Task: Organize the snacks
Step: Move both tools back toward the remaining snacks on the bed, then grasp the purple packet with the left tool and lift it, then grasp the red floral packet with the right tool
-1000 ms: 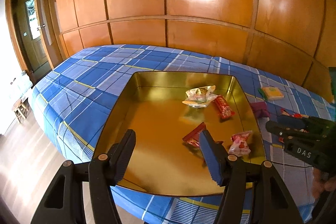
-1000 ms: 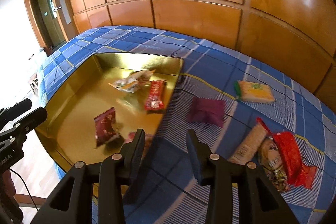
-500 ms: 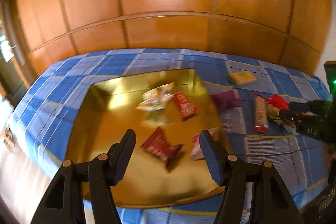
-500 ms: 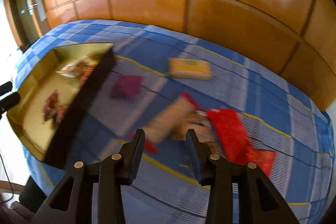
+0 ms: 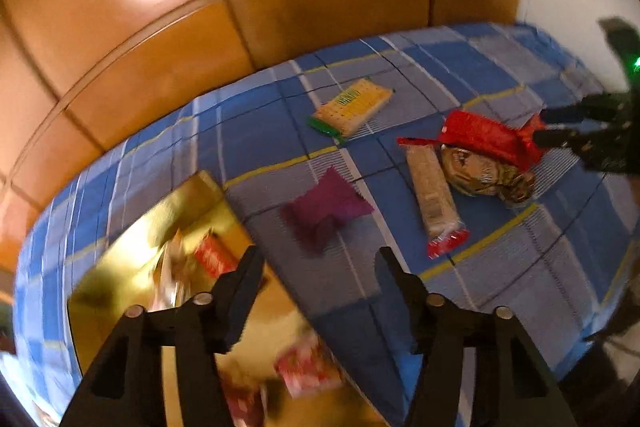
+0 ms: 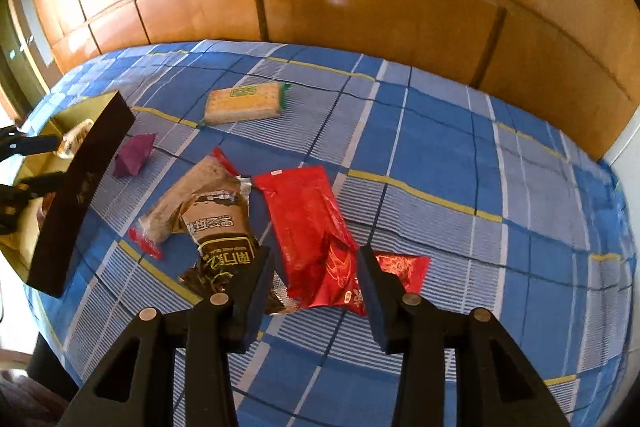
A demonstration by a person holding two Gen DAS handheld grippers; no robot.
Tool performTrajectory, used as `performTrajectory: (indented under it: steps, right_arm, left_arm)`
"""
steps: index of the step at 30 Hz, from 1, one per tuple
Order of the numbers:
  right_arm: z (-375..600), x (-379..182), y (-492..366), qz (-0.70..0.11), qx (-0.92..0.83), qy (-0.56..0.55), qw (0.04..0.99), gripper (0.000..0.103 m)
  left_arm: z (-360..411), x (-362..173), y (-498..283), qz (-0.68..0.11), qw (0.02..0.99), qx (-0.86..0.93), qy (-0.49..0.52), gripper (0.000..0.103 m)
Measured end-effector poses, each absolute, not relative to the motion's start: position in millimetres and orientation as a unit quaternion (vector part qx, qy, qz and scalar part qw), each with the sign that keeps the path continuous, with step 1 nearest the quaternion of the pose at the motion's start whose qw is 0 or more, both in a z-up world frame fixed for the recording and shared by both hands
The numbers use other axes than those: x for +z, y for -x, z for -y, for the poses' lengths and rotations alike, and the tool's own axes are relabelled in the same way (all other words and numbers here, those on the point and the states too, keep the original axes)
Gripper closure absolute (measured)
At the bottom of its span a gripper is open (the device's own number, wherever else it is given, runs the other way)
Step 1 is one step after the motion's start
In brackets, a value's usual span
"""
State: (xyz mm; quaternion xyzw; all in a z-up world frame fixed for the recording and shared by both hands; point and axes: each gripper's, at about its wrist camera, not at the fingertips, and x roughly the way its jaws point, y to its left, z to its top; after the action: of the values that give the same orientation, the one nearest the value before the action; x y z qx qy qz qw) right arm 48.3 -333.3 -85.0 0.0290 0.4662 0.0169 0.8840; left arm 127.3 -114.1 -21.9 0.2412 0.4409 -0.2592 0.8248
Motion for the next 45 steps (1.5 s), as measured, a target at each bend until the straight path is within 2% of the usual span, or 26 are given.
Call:
performTrajectory:
  steps: [9,14,16,18,20,25,34,39,45]
  right_arm:
    - [349.9,-70.1,-50.3,-0.449,0.060,-0.126,0.883,0.057]
    - [362.0,-66.8,-52.1,-0.440,0.060,-0.164,0.881,0.057]
    - [363.7,-65.9,-53.1,-0.436,0.057,-0.168,0.882,0.057]
    - [365.0,-65.0,-53.0,-0.433,0.055,-0.170,0.884,0.057]
    - [366.2,-63.9,-52.4,-0.428,0.052,-0.171,0.886,0.057]
    - [376.1,-65.4,-51.0,-0.426,0.025,-0.176,0.887,0.057]
    - [402.7,-74.3,-47.3,-0.426,-0.030,-0.218,0.877,0.058]
    - [418.1,-75.9,-39.6,-0.413,-0.045,-0.264,0.871,0.059]
    - [420.6,-95.4,-42.6,-0.450,-0.033,-0.302,0.840,0.059]
  left_arm:
    - [154.5,-68.3,-173.3,-0.458,0.764,-0.288,-0.350,0.036]
    - [163.9,-88.3,-188.5,-0.474,0.746,-0.299,-0.360,0.037]
    - [167.2,-95.0,-192.8,-0.487,0.739,-0.305,-0.351,0.045]
    - [169.7,-94.1,-195.9,-0.497,0.741,-0.313,-0.326,0.065]
    - [172.0,-93.3,-195.0,-0.499,0.745,-0.311,-0.316,0.068]
    - [167.6,-80.8,-176.5,-0.502,0.766,-0.316,-0.247,0.069]
    - [161.8,-42.5,-71.7,-0.449,0.802,-0.349,-0.181,0.068]
    - [156.5,-55.4,-26.9,-0.459,0.797,-0.355,-0.167,0.068]
    - [152.9,-80.6,0.7,-0.471,0.793,-0.342,-0.181,0.068]
